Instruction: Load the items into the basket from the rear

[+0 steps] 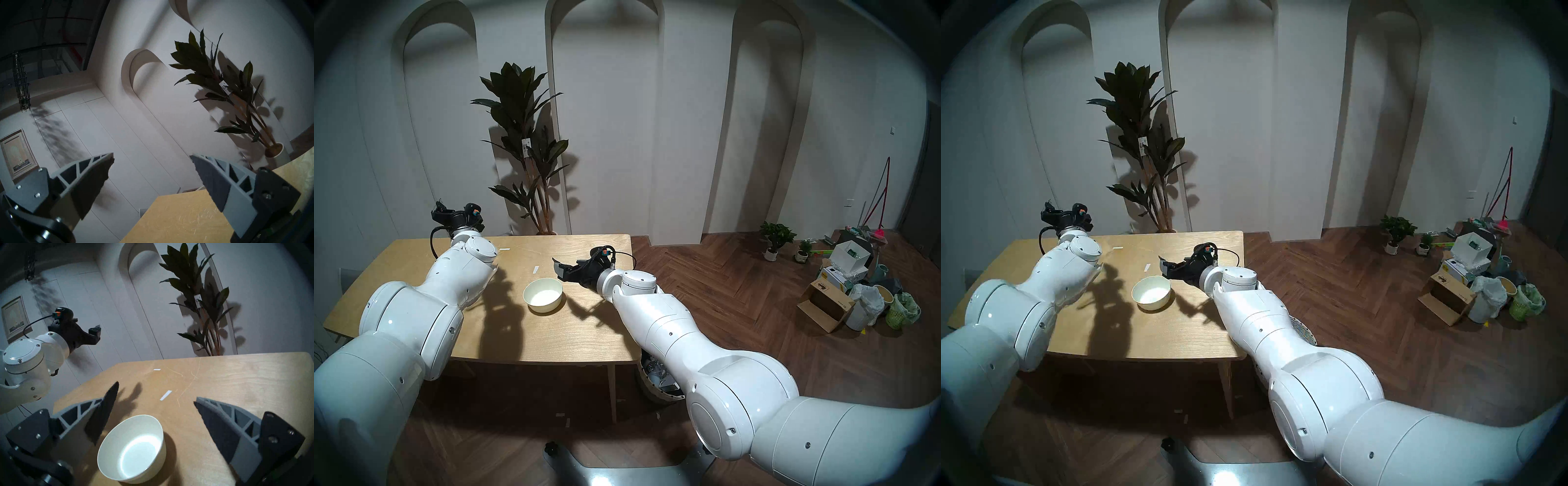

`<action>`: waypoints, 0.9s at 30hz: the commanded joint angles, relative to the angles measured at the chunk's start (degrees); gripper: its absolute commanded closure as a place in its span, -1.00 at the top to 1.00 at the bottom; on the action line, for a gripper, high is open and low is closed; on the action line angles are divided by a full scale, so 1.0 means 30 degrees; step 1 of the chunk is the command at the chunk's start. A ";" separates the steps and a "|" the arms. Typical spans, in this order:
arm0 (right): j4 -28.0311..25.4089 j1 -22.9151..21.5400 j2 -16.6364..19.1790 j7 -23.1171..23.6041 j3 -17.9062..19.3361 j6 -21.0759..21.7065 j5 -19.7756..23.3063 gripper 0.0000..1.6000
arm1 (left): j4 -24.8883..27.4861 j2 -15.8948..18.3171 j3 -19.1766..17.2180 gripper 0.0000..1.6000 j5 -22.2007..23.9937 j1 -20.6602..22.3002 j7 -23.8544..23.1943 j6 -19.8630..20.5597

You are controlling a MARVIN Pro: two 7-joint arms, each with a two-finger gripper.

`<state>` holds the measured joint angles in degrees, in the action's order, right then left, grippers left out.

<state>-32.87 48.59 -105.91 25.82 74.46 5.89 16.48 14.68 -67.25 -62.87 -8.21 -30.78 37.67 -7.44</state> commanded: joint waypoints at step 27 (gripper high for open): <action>-0.0366 -0.1201 -0.2319 -0.4497 -0.0178 0.5185 0.0089 1.00 | 0.0704 0.0506 0.0508 1.00 -0.0043 0.0155 -0.2529 -0.0619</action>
<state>-32.91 46.20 -109.63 14.19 74.55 19.09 16.82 15.81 -66.92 -61.23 -8.33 -31.53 30.86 -8.77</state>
